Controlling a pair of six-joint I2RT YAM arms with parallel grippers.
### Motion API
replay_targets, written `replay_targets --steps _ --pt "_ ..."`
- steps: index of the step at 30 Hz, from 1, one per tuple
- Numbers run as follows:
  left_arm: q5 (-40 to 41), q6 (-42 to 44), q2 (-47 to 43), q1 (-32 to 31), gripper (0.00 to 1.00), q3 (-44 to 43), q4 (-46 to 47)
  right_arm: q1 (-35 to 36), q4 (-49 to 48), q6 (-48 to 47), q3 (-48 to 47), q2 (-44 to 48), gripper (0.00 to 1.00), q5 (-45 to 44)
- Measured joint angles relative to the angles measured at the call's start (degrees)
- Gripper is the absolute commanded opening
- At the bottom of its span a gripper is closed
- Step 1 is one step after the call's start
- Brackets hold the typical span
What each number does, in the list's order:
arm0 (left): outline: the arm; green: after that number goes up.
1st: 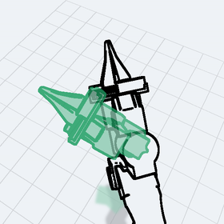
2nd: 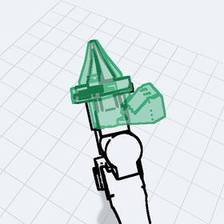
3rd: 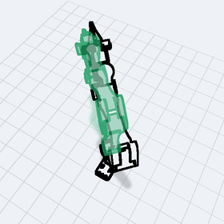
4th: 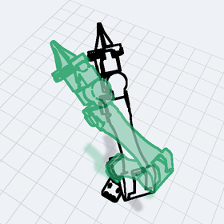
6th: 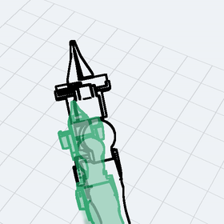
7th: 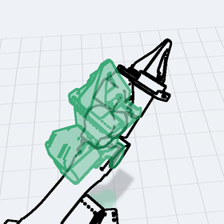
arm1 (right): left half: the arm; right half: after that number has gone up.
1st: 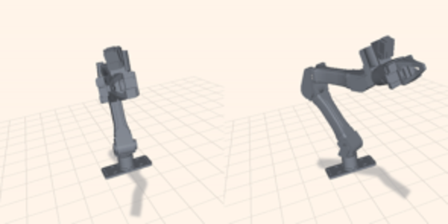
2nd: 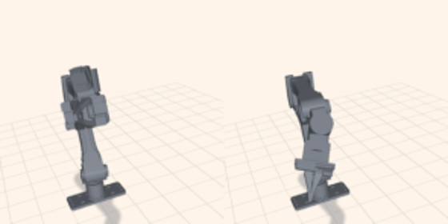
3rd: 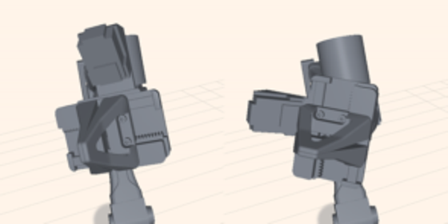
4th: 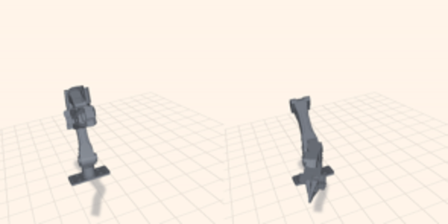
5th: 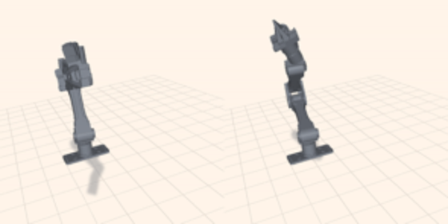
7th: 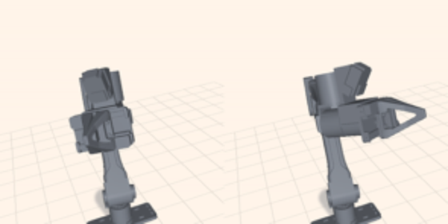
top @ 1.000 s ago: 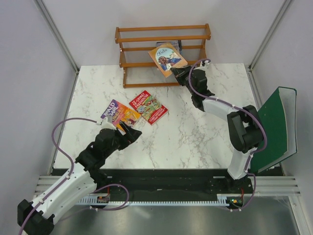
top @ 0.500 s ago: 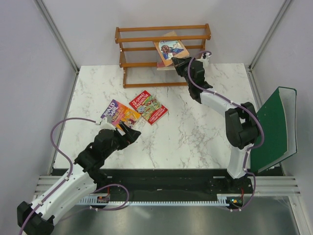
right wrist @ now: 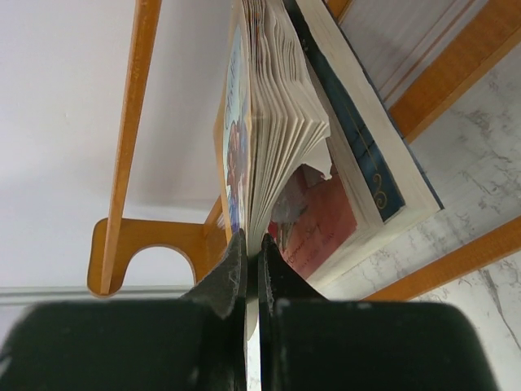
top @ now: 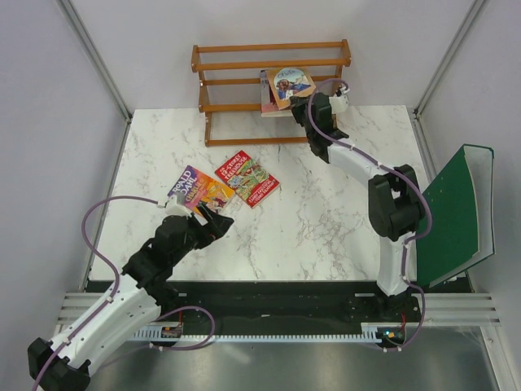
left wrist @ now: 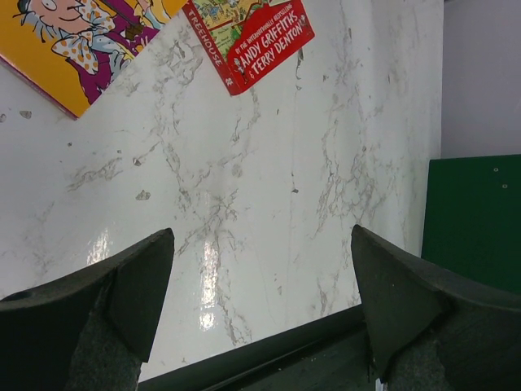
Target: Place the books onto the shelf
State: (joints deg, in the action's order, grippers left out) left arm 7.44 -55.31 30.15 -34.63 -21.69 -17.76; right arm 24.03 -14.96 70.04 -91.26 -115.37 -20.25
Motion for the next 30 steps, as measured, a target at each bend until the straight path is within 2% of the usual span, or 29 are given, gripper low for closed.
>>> replay_targets --steps 6,16,24,30 --pt "0.0 0.4 -0.4 0.0 0.95 0.0 -0.1 0.9 3.7 -0.3 -5.4 -2.4 0.03 -2.1" --pt "0.0 1.2 -2.2 0.0 0.95 0.0 -0.2 1.9 6.6 -0.2 -6.7 -4.1 0.06 -2.8" --pt "0.0 1.5 -2.6 0.0 0.95 0.0 -0.5 2.0 6.8 0.2 -6.7 -4.2 0.0 -3.7" --pt "0.0 1.9 -2.9 0.0 0.94 0.0 -0.6 2.1 6.8 0.5 -6.7 -4.2 0.0 -4.3"
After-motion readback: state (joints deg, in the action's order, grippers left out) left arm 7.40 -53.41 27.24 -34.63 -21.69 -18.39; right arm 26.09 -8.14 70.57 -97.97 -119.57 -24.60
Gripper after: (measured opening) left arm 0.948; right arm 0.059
